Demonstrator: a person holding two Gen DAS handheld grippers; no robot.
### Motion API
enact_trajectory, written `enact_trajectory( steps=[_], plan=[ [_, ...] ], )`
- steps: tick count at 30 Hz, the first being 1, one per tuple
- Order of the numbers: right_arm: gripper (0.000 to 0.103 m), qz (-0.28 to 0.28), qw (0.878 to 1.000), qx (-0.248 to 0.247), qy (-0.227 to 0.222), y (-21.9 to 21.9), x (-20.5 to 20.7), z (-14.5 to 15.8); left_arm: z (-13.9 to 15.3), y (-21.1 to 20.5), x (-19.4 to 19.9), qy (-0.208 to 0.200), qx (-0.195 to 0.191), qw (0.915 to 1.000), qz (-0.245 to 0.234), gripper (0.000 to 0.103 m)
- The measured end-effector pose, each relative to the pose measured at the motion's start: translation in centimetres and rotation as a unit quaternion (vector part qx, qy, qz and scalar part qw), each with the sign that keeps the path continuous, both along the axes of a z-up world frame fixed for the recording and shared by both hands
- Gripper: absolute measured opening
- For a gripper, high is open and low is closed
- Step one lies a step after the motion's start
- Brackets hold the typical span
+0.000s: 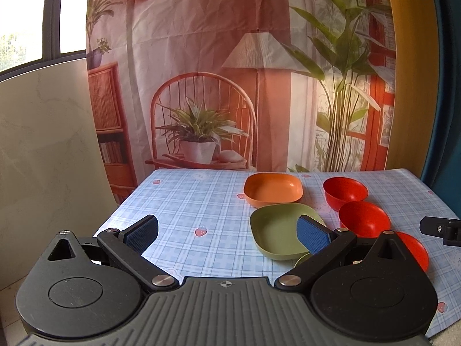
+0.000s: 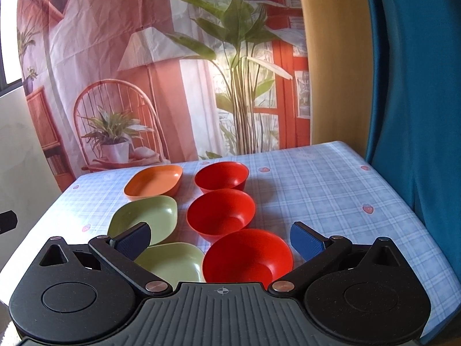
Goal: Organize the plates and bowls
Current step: 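Move the left gripper forward toward the rim of the orange plate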
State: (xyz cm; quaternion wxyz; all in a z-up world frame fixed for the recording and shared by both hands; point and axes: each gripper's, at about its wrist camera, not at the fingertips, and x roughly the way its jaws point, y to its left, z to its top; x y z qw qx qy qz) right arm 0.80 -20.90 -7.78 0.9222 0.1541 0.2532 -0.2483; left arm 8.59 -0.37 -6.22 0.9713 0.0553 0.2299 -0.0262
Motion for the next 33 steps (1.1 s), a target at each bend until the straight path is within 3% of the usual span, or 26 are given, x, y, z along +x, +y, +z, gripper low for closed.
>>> enact_trajectory(
  steps=[5, 15, 24, 30, 32, 33],
  plan=[
    [0.103, 0.008, 1.0, -0.018, 0.02, 0.4, 1.1, -1.2, -1.6, -0.5, 0.6, 0.003, 0.024, 0.9997, -0.01, 0.103],
    [0.103, 0.033, 0.998, -0.004, 0.053, 0.4, 3.0, -4.2, -4.1, -1.0, 2.3, 0.04, 0.02, 0.9984, -0.034, 0.103],
    [0.103, 0.058, 0.997, 0.005, 0.05, -0.6, 4.7, -5.1, -4.5, -1.3, 4.6, 0.05, 0.011, 0.9977, -0.045, 0.102],
    [0.099, 0.076, 0.996, -0.01, 0.052, -0.5, 5.8, -5.2, -5.2, -1.6, 5.7, 0.07, 0.009, 0.9958, -0.058, 0.091],
    [0.093, 0.082, 0.995, -0.014, 0.052, -0.5, 6.1, -5.2, -5.4, -1.4, 6.2, 0.085, -0.009, 0.9936, -0.073, 0.075],
    [0.092, 0.084, 0.995, -0.016, 0.052, -0.6, 6.3, -5.2, -5.5, -1.3, 6.5, 0.095, -0.018, 0.9921, -0.08, 0.072]
  ],
)
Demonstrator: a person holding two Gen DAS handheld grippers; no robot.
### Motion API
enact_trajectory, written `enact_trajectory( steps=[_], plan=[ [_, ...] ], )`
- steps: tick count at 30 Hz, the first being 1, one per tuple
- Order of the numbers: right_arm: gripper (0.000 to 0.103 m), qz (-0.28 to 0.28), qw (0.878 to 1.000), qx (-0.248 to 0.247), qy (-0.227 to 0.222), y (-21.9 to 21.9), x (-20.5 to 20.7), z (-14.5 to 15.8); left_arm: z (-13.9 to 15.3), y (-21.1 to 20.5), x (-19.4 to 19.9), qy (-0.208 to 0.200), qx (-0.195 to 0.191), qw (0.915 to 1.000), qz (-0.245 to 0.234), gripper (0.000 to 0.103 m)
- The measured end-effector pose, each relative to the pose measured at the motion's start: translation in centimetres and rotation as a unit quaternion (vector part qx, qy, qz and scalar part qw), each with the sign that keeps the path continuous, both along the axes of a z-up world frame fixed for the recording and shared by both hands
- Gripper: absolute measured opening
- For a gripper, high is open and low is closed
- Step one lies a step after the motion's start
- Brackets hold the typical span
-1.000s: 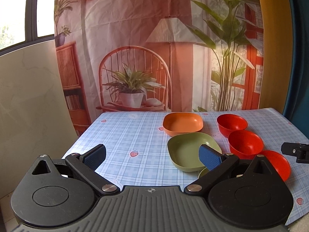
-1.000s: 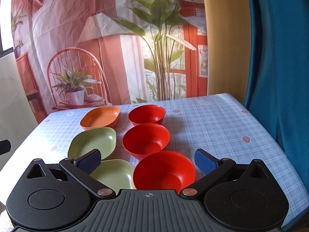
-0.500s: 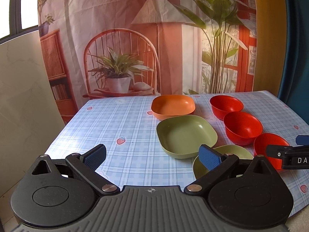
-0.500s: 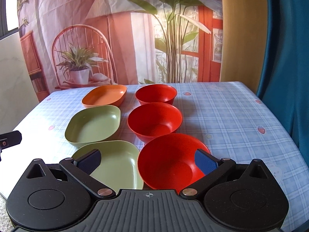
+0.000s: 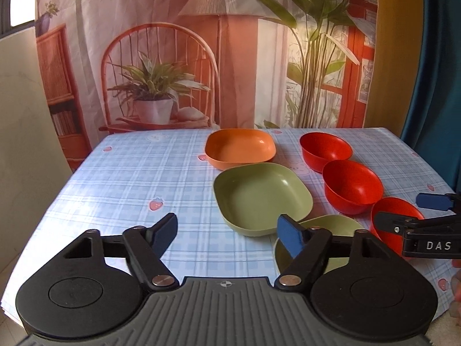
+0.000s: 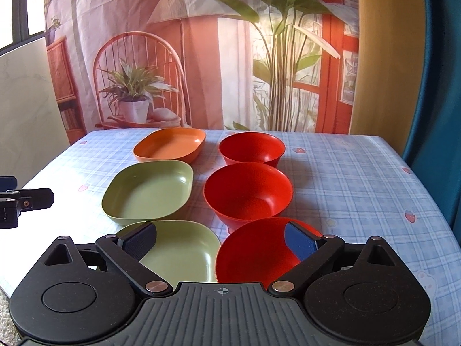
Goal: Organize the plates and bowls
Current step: 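Move the left gripper forward toward the rim of the orange plate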
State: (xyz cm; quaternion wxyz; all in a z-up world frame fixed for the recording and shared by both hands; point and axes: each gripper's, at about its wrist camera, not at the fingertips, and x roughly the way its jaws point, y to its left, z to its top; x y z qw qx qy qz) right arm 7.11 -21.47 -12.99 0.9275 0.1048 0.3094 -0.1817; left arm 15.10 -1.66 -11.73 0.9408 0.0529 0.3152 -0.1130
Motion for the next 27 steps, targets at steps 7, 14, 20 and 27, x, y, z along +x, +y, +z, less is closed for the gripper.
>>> enact_trajectory(
  steps=[7, 14, 20, 27],
  plan=[
    [0.079, 0.013, 1.0, -0.002, -0.003, -0.5, 1.4, -0.1, -0.7, 0.0, 1.3, 0.01, 0.01, 0.9998, -0.014, 0.059],
    [0.066, 0.029, 1.0, 0.001, -0.002, -1.3, 3.6, 0.8, 0.2, 0.7, 4.3, 0.036, -0.022, 0.9987, -0.028, 0.049],
    [0.061, 0.043, 0.999, -0.001, -0.011, -3.1, 7.0, 3.3, 3.2, 1.0, 8.6, 0.013, -0.02, 0.9993, -0.028, 0.049],
    [0.058, 0.043, 0.999, -0.006, -0.019, -5.0, 12.8, 4.3, 5.2, 0.3, 15.0, -0.01, -0.014, 0.9997, -0.016, 0.049]
  ],
)
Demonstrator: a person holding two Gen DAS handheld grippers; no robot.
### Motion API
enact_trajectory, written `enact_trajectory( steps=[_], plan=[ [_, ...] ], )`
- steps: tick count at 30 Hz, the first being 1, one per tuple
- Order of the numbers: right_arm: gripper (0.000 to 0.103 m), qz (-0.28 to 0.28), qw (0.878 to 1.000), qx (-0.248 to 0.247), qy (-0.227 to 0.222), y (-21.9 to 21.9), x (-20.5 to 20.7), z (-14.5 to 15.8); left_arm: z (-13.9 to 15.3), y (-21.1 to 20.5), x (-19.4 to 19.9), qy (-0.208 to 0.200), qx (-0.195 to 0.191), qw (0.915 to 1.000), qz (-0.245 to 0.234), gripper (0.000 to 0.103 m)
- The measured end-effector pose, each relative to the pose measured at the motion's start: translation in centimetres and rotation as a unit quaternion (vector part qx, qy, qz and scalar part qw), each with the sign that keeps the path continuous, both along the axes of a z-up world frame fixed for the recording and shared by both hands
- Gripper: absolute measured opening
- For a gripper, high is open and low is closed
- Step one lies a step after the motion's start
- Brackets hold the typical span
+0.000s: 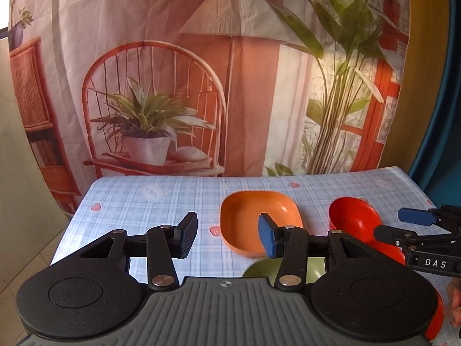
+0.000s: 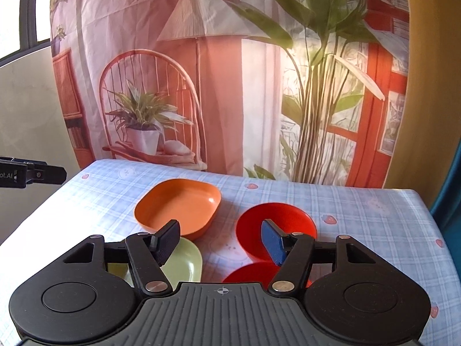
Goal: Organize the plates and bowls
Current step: 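Move the left gripper forward toward the rim of the orange plate, then grasp the orange plate rim with the left gripper and lift it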
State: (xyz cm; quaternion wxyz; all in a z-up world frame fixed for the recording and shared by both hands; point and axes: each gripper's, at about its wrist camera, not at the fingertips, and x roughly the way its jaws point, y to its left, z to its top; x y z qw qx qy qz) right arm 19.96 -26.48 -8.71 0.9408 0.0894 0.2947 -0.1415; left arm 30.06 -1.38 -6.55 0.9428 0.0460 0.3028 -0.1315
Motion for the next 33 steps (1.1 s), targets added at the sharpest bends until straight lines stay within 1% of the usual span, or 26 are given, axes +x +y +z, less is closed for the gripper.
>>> enact_trajectory(
  steps=[2, 4, 6, 7, 8, 9, 10, 11, 12, 14, 16, 21, 25, 33],
  plan=[
    [0.053, 0.0, 1.0, 0.014, 0.007, -0.6, 1.9, -0.2, -0.5, -0.3, 2.0, 0.0, -0.001, 1.0, 0.007, 0.049],
    [0.05, 0.003, 1.0, 0.026, 0.014, -1.0, 4.0, -0.6, -1.6, -0.7, 4.0, 0.012, -0.007, 0.9999, 0.005, 0.048],
    [0.048, 0.007, 0.999, 0.024, 0.021, -1.3, 5.9, -1.1, -2.9, -0.8, 6.0, 0.027, -0.005, 0.9996, 0.003, 0.041],
    [0.043, 0.007, 0.999, 0.021, 0.027, -1.4, 7.0, -1.6, -3.7, -1.0, 7.1, 0.038, -0.004, 0.9993, 0.002, 0.037],
    [0.04, 0.008, 0.999, 0.023, 0.032, -1.7, 7.9, -2.0, -4.6, -1.1, 8.2, 0.05, -0.004, 0.9988, -0.001, 0.036],
    [0.039, 0.006, 0.999, 0.029, 0.038, -1.7, 8.9, -2.6, -5.4, -1.2, 9.1, 0.06, -0.005, 0.9982, -0.001, 0.036],
    [0.034, 0.003, 0.998, 0.036, 0.044, -1.9, 9.7, -3.3, -6.2, -1.3, 9.9, 0.069, -0.005, 0.9976, 0.002, 0.035],
    [0.03, -0.001, 0.998, 0.045, 0.05, -2.2, 10.5, -3.9, -7.0, -1.3, 10.6, 0.077, -0.006, 0.997, 0.004, 0.031],
    [0.028, -0.004, 0.997, 0.054, 0.056, -2.4, 11.3, -4.6, -7.7, -1.3, 11.2, 0.084, -0.009, 0.9964, 0.007, 0.03],
    [0.018, -0.008, 0.996, 0.066, 0.065, -2.6, 12.4, -5.7, -8.9, -1.1, 12.0, 0.091, -0.016, 0.9956, 0.013, 0.025],
    [0.01, -0.011, 0.995, 0.071, 0.073, -2.7, 13.2, -6.7, -9.6, -1.0, 12.5, 0.093, -0.016, 0.9955, 0.013, 0.025],
    [0.01, -0.022, 0.993, 0.077, 0.092, -3.3, 14.6, -8.6, -11.0, -0.7, 13.5, 0.105, -0.02, 0.9941, 0.016, 0.025],
    [0.013, -0.034, 0.99, 0.094, 0.097, -3.8, 15.1, -9.5, -11.7, -0.7, 13.9, 0.112, -0.024, 0.9933, 0.011, 0.025],
    [0.014, -0.039, 0.987, 0.112, 0.11, -4.2, 15.9, -10.8, -12.0, -0.9, 14.4, 0.11, -0.035, 0.9933, 0.009, 0.025]
  ],
)
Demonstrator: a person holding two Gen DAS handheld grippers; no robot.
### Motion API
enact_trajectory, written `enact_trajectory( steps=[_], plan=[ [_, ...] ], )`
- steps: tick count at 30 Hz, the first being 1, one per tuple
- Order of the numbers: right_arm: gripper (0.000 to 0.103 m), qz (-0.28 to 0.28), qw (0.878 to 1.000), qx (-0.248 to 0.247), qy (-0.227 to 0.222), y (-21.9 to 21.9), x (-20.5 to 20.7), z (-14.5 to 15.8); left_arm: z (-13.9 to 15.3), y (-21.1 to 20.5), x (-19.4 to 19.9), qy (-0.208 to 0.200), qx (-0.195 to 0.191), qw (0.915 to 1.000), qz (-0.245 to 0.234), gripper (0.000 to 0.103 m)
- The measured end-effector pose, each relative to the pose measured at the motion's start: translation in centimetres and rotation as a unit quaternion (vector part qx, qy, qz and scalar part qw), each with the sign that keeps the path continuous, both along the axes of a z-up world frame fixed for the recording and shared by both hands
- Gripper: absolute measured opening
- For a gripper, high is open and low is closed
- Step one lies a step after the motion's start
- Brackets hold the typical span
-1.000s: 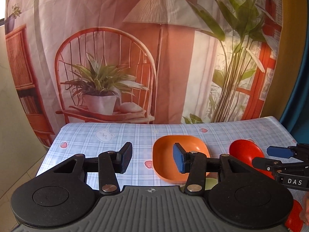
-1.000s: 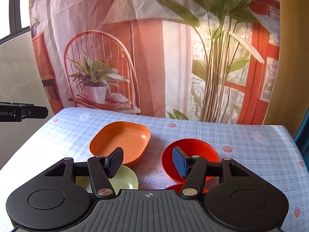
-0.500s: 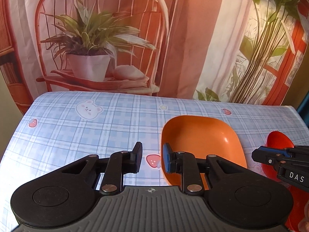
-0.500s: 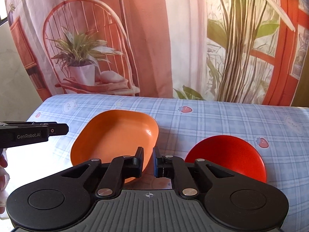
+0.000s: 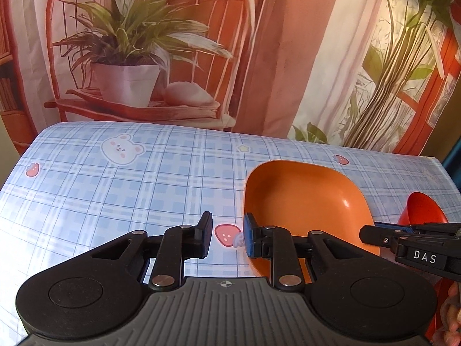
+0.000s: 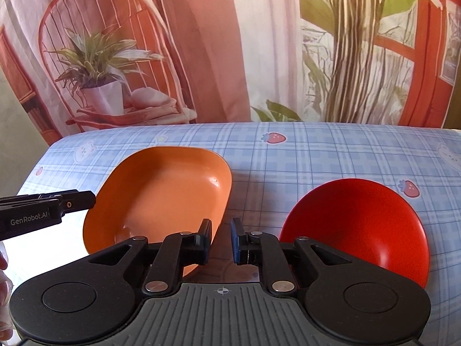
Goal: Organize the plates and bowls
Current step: 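Grasp the orange plate rim with the left gripper and lift it, then carry the orange plate with the left gripper over a green plate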
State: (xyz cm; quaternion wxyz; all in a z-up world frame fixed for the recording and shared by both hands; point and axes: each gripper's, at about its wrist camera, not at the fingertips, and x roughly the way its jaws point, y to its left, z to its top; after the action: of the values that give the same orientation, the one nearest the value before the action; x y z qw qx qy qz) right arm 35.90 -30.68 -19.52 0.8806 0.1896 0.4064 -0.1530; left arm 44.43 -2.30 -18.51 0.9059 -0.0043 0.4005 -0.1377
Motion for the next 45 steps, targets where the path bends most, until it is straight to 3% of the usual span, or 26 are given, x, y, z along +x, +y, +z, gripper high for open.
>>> enact_trajectory(
  steps=[12, 19, 26, 31, 33, 36, 37, 38, 45],
  plan=[
    [0.014, -0.001, 1.0, 0.009, 0.01, -0.1, 1.3, -0.5, -0.1, 0.3, 0.5, 0.004, -0.017, 0.9999, -0.002, 0.025],
    [0.014, 0.011, 1.0, 0.0, 0.019, 0.0, 1.7, -0.7, -0.2, 1.1, 0.6, 0.005, -0.021, 0.9998, -0.002, 0.032],
    [0.013, 0.014, 1.0, -0.003, 0.026, 0.3, 2.2, -0.8, -0.4, 1.5, 0.6, 0.005, -0.034, 0.9994, -0.007, 0.033],
    [0.011, 0.016, 0.999, -0.004, 0.031, 0.2, 2.4, -1.0, -0.5, 1.9, 0.7, 0.004, -0.028, 0.9996, 0.005, 0.051],
    [0.011, 0.017, 0.999, -0.002, 0.031, 0.1, 2.4, -1.1, -0.6, 2.1, 0.7, 0.006, -0.035, 0.9994, 0.006, 0.051],
    [0.009, 0.016, 0.999, -0.001, 0.03, 0.0, 2.3, -1.1, -0.4, 2.1, 0.5, 0.007, -0.044, 0.999, -0.004, 0.038],
    [0.009, 0.015, 0.999, 0.0, 0.03, 0.0, 2.2, -1.1, -0.3, 2.0, 0.4, 0.008, -0.049, 0.9987, -0.012, 0.023],
    [0.009, 0.015, 0.999, 0.003, 0.028, 0.0, 2.1, -1.0, -0.2, 1.8, 0.1, 0.01, -0.054, 0.9983, -0.022, 0.017],
    [0.009, 0.039, 0.999, 0.006, 0.012, 1.2, 1.9, 0.4, 0.3, 0.3, -2.1, 0.006, -0.042, 0.997, -0.065, 0.018]
  ],
)
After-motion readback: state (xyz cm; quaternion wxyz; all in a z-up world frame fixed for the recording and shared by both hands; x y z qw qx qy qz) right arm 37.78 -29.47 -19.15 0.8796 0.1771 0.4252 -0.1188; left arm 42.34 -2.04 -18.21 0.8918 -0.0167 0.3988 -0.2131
